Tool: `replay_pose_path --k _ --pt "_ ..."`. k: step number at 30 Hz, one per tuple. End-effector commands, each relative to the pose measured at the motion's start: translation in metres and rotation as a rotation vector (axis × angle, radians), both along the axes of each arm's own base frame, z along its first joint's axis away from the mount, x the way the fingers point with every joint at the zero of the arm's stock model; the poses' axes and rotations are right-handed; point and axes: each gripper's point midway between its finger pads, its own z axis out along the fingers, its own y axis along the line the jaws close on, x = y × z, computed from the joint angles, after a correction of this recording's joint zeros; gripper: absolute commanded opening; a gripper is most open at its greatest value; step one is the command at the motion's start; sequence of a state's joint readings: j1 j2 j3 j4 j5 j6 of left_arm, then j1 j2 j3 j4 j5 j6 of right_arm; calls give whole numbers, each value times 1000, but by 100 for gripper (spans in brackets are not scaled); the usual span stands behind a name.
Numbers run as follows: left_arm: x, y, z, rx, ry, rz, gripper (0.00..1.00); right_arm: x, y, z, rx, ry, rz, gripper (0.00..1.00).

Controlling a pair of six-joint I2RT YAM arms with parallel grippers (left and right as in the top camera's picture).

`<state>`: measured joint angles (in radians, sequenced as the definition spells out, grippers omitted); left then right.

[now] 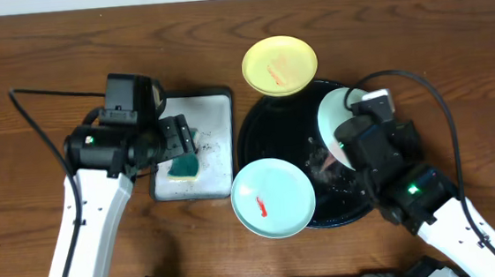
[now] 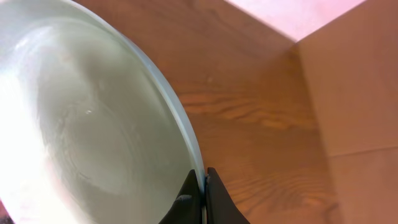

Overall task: Clean dirty plates on tray and stack at the side
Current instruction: 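Grip the cleaned pale green plate rim with the right gripper and lift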

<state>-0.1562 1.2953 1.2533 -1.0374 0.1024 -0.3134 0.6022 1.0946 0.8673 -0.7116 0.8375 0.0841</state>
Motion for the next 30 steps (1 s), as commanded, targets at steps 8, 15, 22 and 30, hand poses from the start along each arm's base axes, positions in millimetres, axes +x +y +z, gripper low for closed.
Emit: replay_pose_path --k 8,15,22,30 --pt "-1 0 9 -4 -26 -6 83 -7 21 32 -233 -84 101 1" --pt "-1 0 9 -4 -26 -6 83 -10 32 46 -305 -137 127 1" --pt "-1 0 9 -4 -26 -6 83 -13 40 52 -372 -137 170 1" --pt "-1 0 9 -4 -26 -6 83 -15 49 52 -368 -144 202 1"
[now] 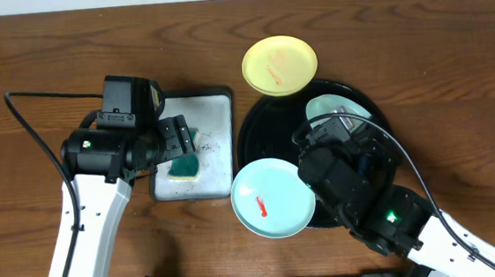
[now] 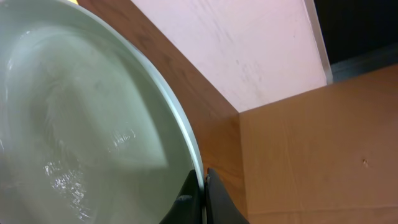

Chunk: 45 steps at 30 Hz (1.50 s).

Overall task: Clean dirty plates on tray and stack at the side
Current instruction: 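Grip the cleaned pale green plate rim with the right gripper and lift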

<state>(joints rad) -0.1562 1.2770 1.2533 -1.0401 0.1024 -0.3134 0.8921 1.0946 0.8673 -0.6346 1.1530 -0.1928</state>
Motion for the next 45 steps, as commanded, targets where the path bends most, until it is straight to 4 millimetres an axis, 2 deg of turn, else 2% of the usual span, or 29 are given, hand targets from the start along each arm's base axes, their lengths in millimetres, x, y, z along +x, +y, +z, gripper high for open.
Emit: replay_pose_path --k 1,19,23,26,28,29,30,32,35,37,41,45 --pt "1 0 4 -1 -10 -6 83 -3 1 9 -7 -32 0 1" --pt "1 0 4 -1 -10 -6 84 -3 2 11 -4 -44 -3 1" --pt "1 0 4 -1 -11 -6 84 -1 4 11 70 -71 -19 1" --pt "1 0 4 -1 -10 -6 84 0 -9 16 44 -100 -75 1" --pt "1 0 4 -1 -10 -6 84 3 -2 9 96 -66 -41 1" --pt "1 0 4 -1 -10 -6 84 3 4 4 74 -22 3 1" --pt "1 0 4 -1 -10 -6 84 2 2 3 24 -6 9 1" --pt "1 0 4 -1 -10 -6 84 1 -15 16 -18 -78 -83 1" --pt "1 0 4 -1 -11 -6 84 1 -4 9 -50 -19 -12 1" --pt "1 0 4 -1 -10 -6 84 -1 -13 17 -96 -60 -68 1" --pt "1 0 4 -1 -10 -6 84 1 -2 8 -49 -21 -13 1" --pt "1 0 4 -1 -10 -6 84 2 -10 7 37 -56 -70 1"
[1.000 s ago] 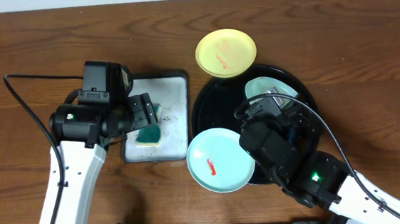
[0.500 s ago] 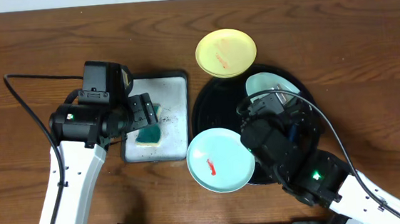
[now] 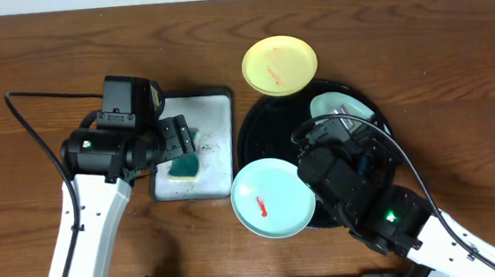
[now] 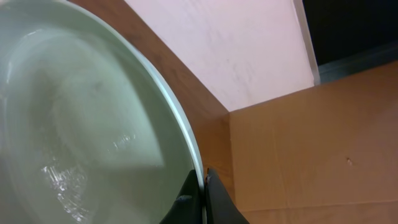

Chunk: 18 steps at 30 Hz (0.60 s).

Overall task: Clean dirty plates on tray and stack at the side
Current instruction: 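Grip the cleaned pale green plate rim with the right gripper and lift, then place the cleaned plate on the table right of the black tray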

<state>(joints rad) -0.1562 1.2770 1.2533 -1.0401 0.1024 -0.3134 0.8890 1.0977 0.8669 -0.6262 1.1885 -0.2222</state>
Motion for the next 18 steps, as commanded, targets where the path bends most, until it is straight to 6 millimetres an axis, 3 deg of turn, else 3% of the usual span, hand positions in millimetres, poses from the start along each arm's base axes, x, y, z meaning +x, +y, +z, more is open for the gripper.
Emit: replay_pose_path --k 1,7,12,15,18 --pt "1 0 4 -1 -10 -6 84 3 -9 2 114 -61 -74 1" --pt "1 0 4 -1 -10 -6 84 10 -31 -18 358 -59 -194 1" --pt "1 0 4 -1 -11 -6 84 18 -39 -59 673 144 -230 1" --pt "1 0 4 -1 -10 -6 84 19 -57 -73 881 229 -285 1" --pt "1 0 4 -1 -11 -6 84 19 -87 -82 1117 266 -368 1"
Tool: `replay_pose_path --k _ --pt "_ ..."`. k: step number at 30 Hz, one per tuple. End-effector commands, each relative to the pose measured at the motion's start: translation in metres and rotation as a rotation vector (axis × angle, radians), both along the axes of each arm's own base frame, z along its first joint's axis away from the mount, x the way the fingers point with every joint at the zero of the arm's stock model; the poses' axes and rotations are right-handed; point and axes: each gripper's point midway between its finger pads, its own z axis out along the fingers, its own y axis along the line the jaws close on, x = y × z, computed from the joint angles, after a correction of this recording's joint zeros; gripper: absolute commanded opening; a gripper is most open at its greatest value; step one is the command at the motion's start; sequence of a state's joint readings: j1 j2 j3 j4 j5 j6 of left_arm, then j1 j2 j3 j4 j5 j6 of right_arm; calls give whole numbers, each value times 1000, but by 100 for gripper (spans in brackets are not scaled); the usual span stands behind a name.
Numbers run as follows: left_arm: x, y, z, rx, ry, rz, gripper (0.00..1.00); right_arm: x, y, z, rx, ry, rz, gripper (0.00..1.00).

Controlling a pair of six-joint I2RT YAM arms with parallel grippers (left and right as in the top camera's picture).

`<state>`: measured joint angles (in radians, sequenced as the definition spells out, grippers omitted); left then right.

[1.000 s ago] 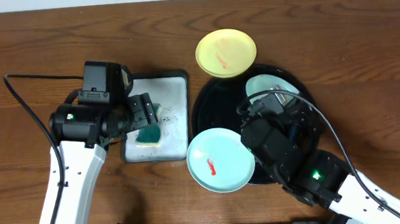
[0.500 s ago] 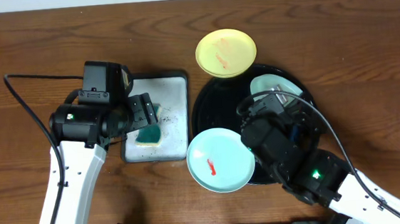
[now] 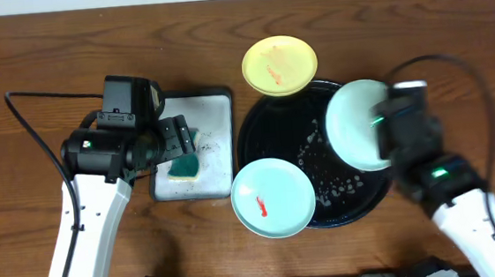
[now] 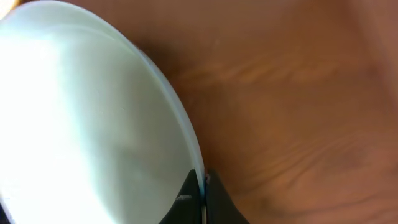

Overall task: Clean dirty plates on tray and stack at the side
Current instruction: 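Place the cleaned plate on the table right of the black tray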

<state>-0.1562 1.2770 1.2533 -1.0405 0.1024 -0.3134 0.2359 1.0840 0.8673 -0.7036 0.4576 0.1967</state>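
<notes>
My right gripper (image 3: 386,127) is shut on the rim of a pale green plate (image 3: 356,136), which lies nearly flat over the right edge of the round black tray (image 3: 274,141). In the right wrist view the plate (image 4: 87,118) fills the left side, pinched at its edge by the gripper (image 4: 204,186), with brown table beyond. A light blue plate with a red smear (image 3: 272,197) overlaps the tray's front left rim. A yellow plate with an orange smear (image 3: 279,64) overlaps its back rim. My left gripper (image 3: 179,140) hangs open above the green sponge (image 3: 182,167).
The sponge lies on a grey square tray (image 3: 202,124) left of the black tray. Water droplets speckle the black tray's middle. Bare wooden table (image 3: 453,51) spreads to the right and back. The left arm's black cable (image 3: 29,120) loops at the far left.
My right arm has swung from the tray's front middle to its right side, and the pale green plate, which stood tilted over the tray's back right, now lies nearly flat over the right rim.
The right gripper held the pale green plate by its rim throughout. At first the plate stood tilted over the tray's right part. Then the arm sat over the tray's front with the plate tipped up steeply. Now the plate is nearly level at the right rim. The left arm stayed still.
</notes>
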Motion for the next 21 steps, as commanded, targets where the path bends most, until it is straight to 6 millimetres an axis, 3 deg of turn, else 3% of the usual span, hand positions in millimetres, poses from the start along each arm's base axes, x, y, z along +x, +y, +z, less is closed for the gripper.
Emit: replay_pose_path --k 1,4,8,10,15,19,21 --pt "1 0 4 -1 -11 -6 84 -1 -6 -8 426 6 -56 1" --pt "1 0 4 -1 -11 -6 84 -9 -65 -16 596 -31 -295 1" --pt "1 0 4 -1 -11 -6 84 -36 -151 -42 667 -65 -652 1" --pt "1 0 4 -1 -11 -6 84 -48 -173 -57 701 -56 -766 1" --pt "1 0 4 -1 -11 -6 84 -61 -205 -100 783 -8 -943 1" --pt "1 0 4 -1 -11 -6 84 -50 -207 -130 806 54 -843 4" --pt "1 0 4 -1 -11 -6 84 -39 -198 -129 856 44 -761 45"
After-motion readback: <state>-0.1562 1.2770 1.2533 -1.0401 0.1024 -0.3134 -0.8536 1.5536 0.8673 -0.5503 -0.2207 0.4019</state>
